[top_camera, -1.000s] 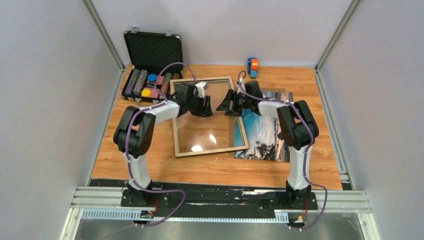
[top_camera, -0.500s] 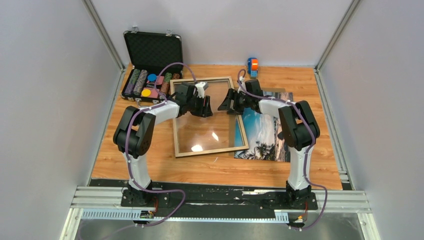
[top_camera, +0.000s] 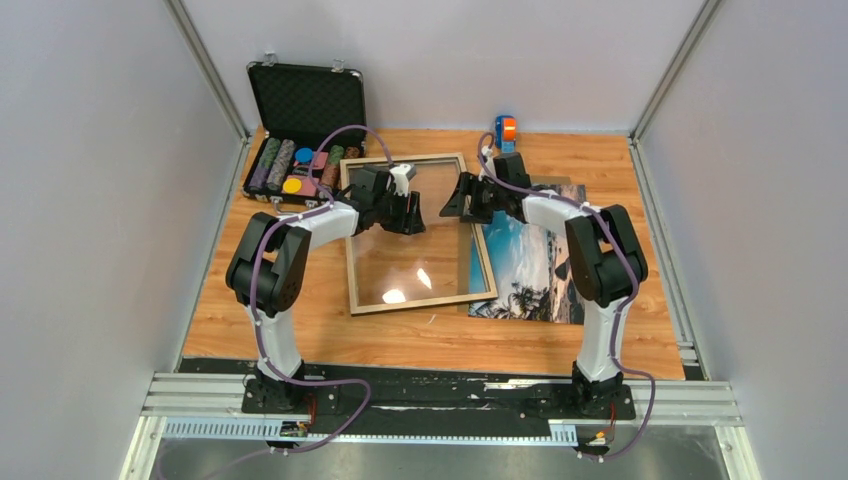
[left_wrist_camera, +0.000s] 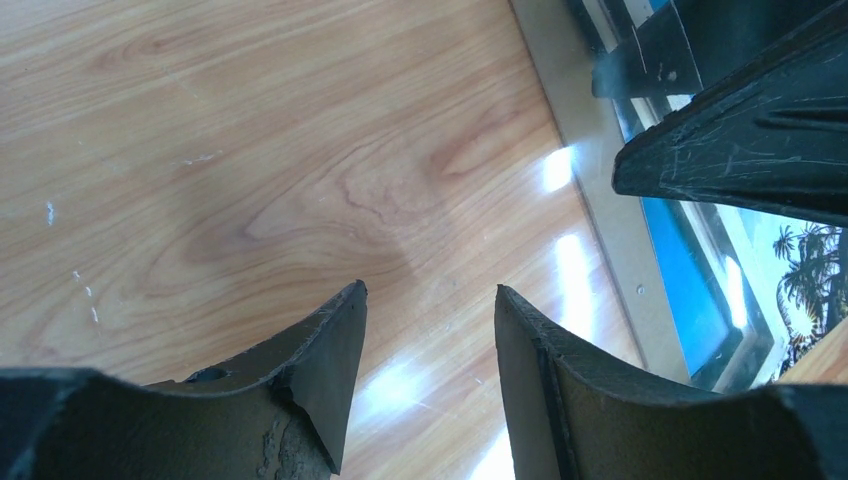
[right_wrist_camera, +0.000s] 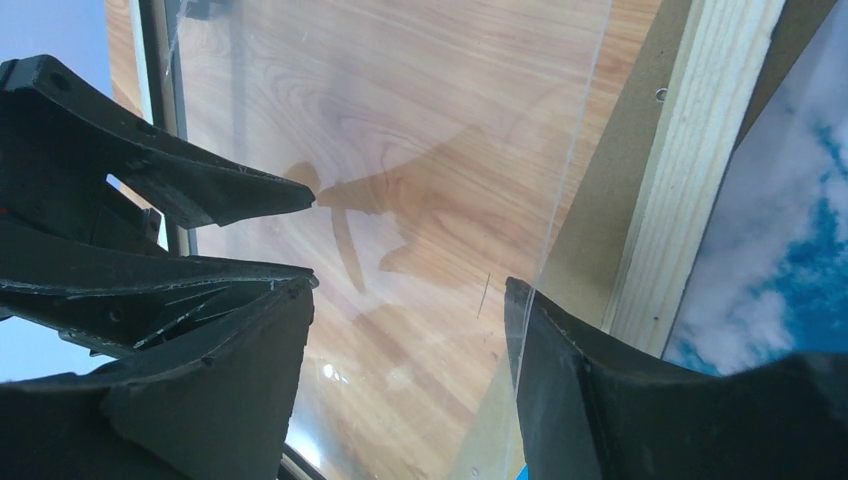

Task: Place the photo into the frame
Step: Place the photo frame item in the photo frame.

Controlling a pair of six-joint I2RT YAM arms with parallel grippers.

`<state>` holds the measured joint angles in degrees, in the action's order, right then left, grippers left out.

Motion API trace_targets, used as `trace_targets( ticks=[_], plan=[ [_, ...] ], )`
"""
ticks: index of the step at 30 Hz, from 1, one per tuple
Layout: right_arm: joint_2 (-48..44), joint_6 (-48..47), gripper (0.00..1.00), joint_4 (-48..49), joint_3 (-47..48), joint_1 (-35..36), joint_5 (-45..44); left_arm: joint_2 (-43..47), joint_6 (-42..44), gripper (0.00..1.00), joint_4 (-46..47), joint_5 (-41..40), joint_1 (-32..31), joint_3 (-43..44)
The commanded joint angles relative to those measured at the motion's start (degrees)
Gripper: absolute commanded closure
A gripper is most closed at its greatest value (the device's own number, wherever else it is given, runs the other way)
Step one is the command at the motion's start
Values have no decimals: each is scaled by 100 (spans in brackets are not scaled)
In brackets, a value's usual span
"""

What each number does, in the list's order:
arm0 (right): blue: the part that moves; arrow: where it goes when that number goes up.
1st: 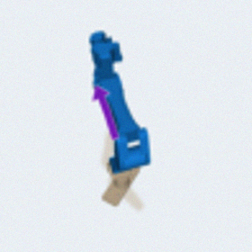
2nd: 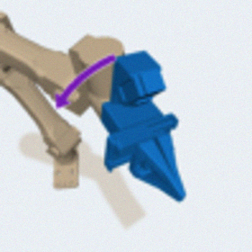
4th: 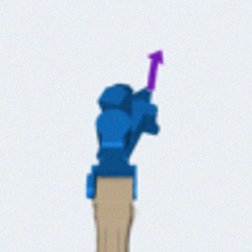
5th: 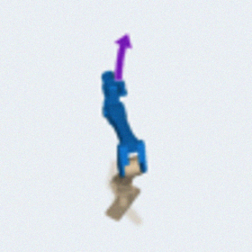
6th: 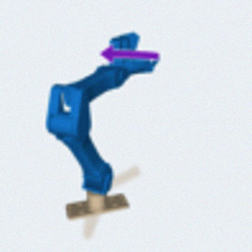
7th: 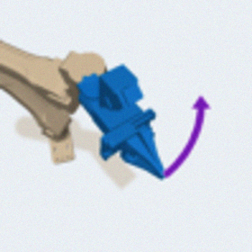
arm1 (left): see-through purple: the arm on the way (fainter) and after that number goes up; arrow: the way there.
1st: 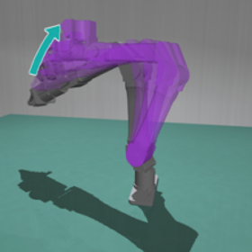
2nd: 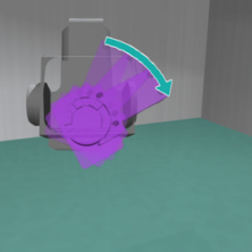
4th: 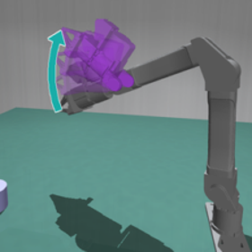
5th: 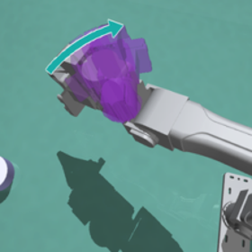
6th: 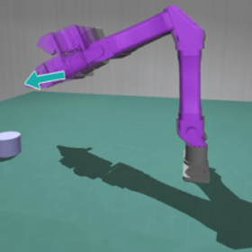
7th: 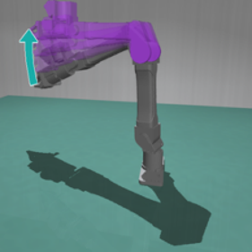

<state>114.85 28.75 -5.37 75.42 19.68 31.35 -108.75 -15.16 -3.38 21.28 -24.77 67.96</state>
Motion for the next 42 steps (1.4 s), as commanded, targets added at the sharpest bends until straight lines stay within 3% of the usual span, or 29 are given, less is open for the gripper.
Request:
trace_targets(
  ticks=[1, 32, 40, 42],
  plan=[
    [-405, -291, 31, -25, 352, -23, -156, 73, -9, 41, -292, -162, -34, -162],
    [-1113, -1369, 31, -360, 111, -131, -967, 145, -31, 40, -246, -78, -31, -170],
    [-1019, -1385, 31, -317, 60, -157, -929, 304, -6, 33, -271, 116, -28, -79],
    [-972, -1394, 31, -292, 51, -175, -942, 395, 6, 21, -253, 154, -29, -67]
  ],
)
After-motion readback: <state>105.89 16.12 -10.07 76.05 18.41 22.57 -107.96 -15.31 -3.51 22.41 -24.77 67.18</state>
